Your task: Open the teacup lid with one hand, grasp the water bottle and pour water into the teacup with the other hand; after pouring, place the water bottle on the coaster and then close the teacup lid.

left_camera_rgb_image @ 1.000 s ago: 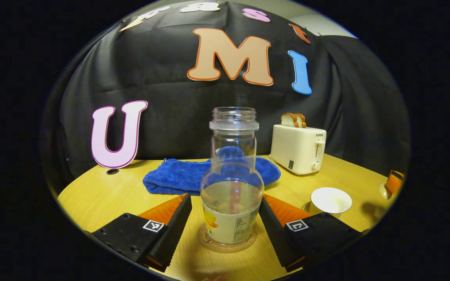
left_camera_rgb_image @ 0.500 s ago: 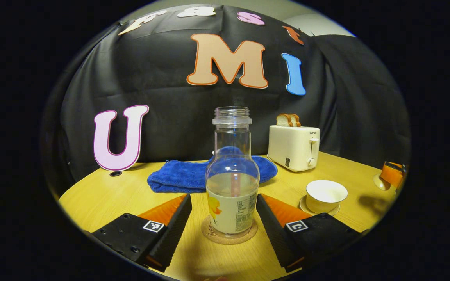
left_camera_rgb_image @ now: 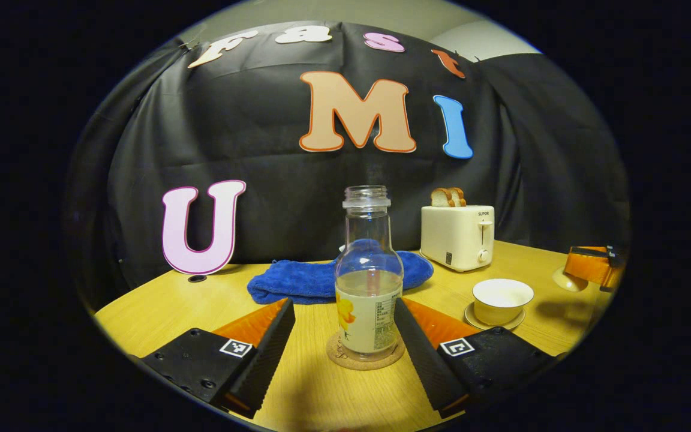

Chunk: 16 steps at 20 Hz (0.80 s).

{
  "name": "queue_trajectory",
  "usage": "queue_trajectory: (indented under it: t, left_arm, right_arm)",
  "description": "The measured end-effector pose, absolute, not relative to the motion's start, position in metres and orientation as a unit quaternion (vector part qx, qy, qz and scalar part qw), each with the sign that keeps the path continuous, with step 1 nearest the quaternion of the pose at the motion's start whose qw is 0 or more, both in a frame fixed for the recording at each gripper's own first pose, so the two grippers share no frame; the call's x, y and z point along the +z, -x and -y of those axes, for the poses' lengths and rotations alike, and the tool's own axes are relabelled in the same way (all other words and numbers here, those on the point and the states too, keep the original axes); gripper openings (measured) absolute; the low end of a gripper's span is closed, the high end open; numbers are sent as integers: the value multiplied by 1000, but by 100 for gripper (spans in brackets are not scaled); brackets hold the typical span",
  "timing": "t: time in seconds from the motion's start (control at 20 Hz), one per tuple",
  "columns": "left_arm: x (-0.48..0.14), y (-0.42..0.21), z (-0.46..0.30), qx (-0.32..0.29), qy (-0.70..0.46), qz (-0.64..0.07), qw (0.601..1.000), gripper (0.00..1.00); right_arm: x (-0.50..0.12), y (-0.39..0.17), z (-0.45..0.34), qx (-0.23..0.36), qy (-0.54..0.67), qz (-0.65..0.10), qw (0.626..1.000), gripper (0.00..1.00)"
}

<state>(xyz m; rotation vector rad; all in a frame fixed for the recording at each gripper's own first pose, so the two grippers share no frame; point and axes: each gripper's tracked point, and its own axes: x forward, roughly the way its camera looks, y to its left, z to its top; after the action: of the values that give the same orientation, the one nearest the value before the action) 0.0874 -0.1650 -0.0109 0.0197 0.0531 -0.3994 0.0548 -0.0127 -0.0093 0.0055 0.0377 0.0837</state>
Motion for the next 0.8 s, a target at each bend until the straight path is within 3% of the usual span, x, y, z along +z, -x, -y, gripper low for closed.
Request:
queue_trajectory:
  t: [0.1,0.6,0.7,0.8]
  left_arm:
    - [0,-81,159,-202,3,3,979,97]
    - [-2,-63,99,-109,4,0,994,96]
    - [-2,-63,97,-102,3,0,995,96]
    - [-2,-63,95,-99,3,0,995,96]
  right_arm:
    - [-9,-66,1,57,-3,-18,998,32]
    - [-12,-117,-46,120,-7,-19,993,29]
    - [-14,-122,-47,118,-6,-25,993,32]
    - [-17,-125,-50,124,-4,-35,992,29]
